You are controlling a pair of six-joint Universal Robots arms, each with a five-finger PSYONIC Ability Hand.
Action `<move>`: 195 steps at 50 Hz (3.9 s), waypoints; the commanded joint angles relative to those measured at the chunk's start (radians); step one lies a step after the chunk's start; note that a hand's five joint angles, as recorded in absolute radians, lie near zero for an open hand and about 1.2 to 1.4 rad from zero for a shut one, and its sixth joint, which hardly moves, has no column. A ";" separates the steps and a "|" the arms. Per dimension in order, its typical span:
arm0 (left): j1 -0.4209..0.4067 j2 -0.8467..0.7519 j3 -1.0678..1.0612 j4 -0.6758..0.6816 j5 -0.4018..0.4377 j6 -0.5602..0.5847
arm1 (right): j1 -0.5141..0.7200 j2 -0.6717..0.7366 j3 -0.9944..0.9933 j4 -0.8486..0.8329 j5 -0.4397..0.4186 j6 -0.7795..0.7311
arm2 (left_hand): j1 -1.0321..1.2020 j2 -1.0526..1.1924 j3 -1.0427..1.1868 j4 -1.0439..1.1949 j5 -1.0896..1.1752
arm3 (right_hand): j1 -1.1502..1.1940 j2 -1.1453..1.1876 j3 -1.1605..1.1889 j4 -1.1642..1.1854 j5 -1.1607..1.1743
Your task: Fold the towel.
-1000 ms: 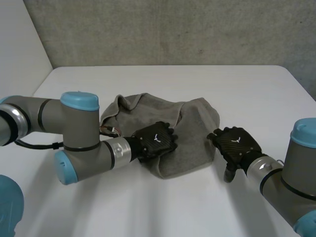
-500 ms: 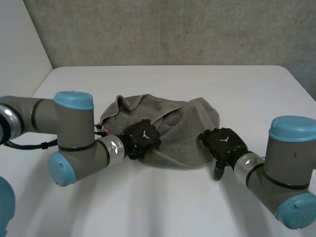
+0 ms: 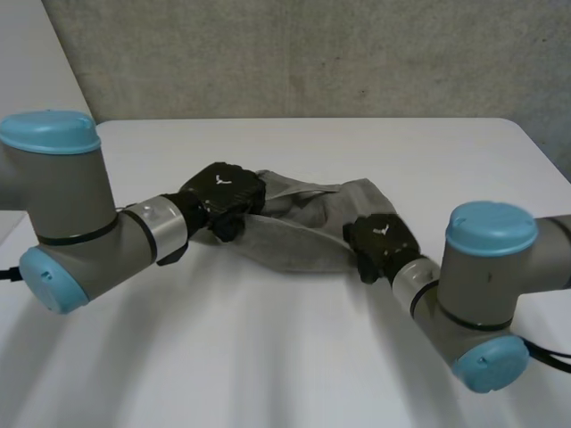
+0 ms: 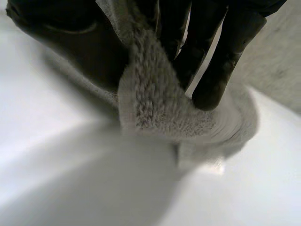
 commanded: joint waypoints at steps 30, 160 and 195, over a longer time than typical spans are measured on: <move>0.031 -0.031 0.139 0.057 -0.006 -0.108 | -0.044 0.142 -0.901 0.856 -0.169 -0.419 | 0.140 0.093 0.061 0.041 0.098 | 0.076 0.102 0.093 0.072 0.062; 0.068 -0.328 -0.006 0.495 -0.063 0.001 | -0.208 -0.112 -0.113 0.297 -0.194 -0.048 | -0.331 -0.377 -0.409 -0.429 -0.373 | 0.076 0.102 0.093 0.072 0.062; 0.289 0.207 -0.357 0.392 -0.019 -0.062 | -0.253 -0.161 -0.045 0.439 -0.124 -0.221 | 0.140 0.093 0.061 0.041 0.098 | -0.674 -0.649 -0.658 -0.679 -0.688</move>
